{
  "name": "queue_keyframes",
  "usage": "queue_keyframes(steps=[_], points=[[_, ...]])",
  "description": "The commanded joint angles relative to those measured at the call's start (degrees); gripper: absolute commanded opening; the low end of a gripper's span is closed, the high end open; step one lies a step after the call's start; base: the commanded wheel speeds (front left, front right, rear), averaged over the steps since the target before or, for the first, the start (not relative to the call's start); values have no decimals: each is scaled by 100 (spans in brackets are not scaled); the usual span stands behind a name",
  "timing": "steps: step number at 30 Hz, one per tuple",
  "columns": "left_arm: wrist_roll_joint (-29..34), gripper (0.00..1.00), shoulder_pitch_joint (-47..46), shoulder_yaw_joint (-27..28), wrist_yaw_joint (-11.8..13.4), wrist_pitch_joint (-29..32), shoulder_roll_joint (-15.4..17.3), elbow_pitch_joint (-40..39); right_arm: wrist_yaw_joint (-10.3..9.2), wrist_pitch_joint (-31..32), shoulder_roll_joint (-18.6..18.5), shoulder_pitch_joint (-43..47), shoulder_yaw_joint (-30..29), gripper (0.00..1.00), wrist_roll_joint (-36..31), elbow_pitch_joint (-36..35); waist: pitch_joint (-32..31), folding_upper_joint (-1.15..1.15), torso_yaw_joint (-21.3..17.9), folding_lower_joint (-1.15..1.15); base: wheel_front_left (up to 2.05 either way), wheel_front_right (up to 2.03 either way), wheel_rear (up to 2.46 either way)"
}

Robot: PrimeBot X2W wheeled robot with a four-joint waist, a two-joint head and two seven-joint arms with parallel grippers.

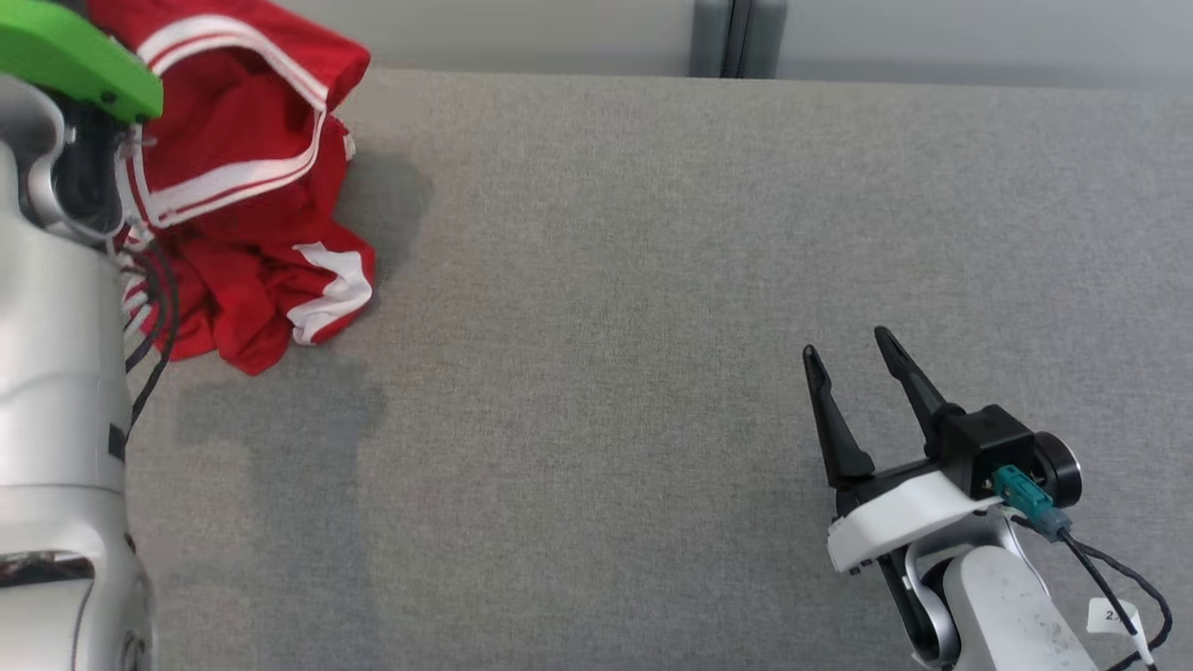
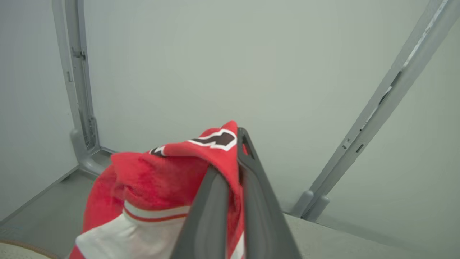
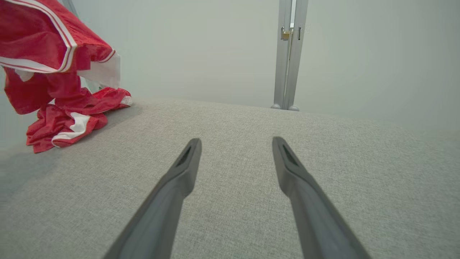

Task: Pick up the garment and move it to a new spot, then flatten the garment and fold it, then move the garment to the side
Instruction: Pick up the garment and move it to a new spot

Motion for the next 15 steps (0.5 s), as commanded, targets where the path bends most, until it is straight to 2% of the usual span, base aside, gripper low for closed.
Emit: queue_keyframes(steps=[1,5,9,15], points=[[-72,0,-175,-62,-67,28,-163,-172,-4,-62,-22,126,-28,100,86,52,-597,0,-79,0,0,0,0],[-151,0,-402,-349,-142,195,-547,-671,-4,-107,-17,234,-28,100,102,153,-805,0,-377,0,0,0,0],[-233,0,-440,-662,-175,355,-842,-1070,-4,-118,-20,209,-18,100,91,194,-871,0,-858,0,0,0,0],[-476,0,-258,-1127,-193,550,-1052,-1462,-4,-133,-19,94,13,100,104,150,-729,0,-1602,0,0,0,0]])
